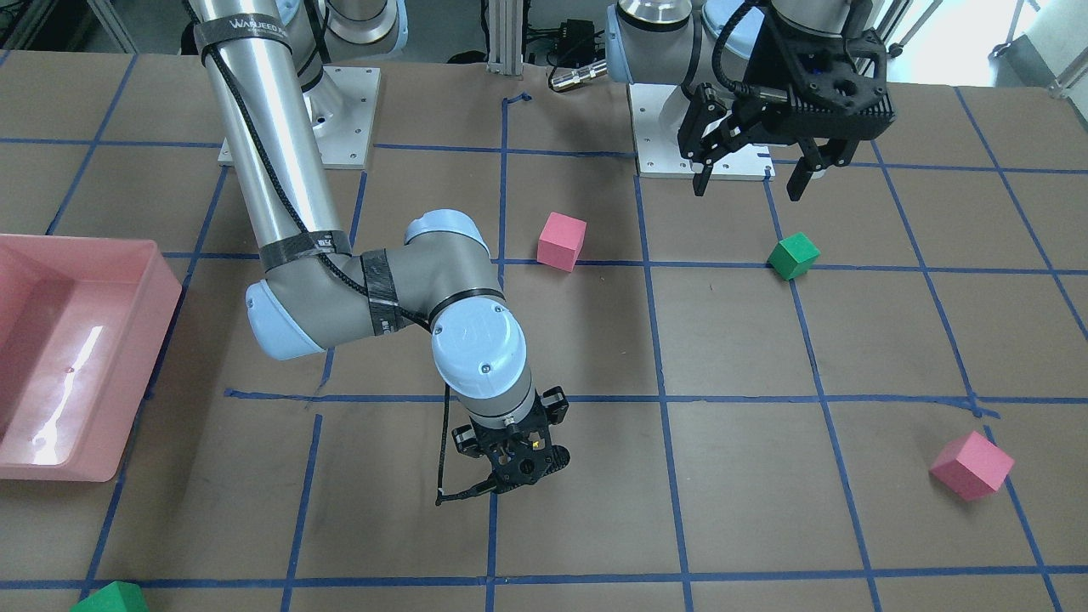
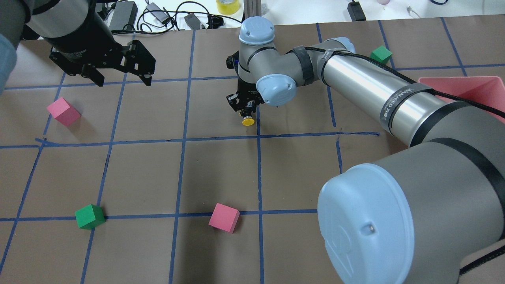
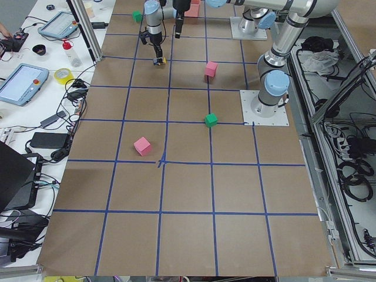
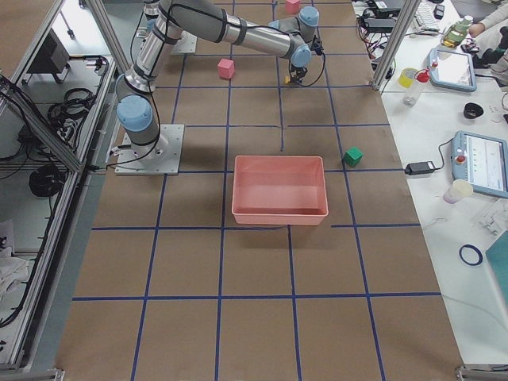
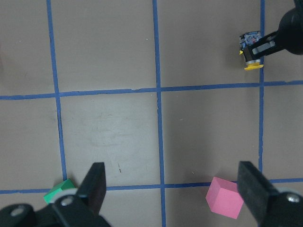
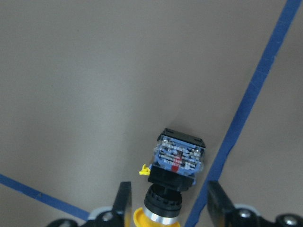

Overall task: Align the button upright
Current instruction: 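Release the button and raise the right gripper while the left arm approaches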

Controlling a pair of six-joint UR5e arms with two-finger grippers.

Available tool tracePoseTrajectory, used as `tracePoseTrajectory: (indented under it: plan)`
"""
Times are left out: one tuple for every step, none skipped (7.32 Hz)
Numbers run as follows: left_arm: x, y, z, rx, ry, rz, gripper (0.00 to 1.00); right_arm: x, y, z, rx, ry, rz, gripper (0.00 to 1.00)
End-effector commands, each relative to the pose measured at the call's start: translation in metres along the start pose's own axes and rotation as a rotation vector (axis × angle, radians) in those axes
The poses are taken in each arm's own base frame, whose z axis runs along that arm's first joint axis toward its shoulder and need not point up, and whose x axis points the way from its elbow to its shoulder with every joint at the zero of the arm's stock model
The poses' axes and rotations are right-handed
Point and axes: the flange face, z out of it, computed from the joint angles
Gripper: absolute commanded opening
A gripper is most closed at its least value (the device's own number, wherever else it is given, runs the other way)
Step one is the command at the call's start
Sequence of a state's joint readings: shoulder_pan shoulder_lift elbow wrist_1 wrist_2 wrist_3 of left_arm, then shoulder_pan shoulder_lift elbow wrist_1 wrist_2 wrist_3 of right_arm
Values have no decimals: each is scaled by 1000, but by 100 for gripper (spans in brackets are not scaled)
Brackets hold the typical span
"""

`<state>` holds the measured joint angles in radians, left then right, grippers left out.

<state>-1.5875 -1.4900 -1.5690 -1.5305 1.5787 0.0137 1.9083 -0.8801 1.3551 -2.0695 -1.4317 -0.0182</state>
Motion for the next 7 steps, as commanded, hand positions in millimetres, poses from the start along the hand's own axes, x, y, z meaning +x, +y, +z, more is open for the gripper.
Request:
tracePoseTrajectory:
  plan:
    - [2, 21, 11, -22, 1, -7, 100, -1, 4, -22, 22, 9, 12, 100]
    - [4, 30, 18, -37, 1, -37, 100, -2, 15, -55, 33, 17, 11, 100]
    - [6, 36, 24, -37, 2, -82, 100, 7, 40, -86, -17, 60, 29, 100]
    - [12, 41, 32, -8, 3, -78, 100, 45, 56, -113, -17, 119, 67, 100]
    - [16, 43, 50, 36, 5, -86, 99, 92, 80, -141, -43, 110, 98, 100]
    - [25, 44, 70, 96, 14, -105, 99, 126, 111, -177, -62, 104, 91, 100]
    - [41, 47, 89, 146, -8, -120, 99, 137, 141, -220, -59, 113, 127, 100]
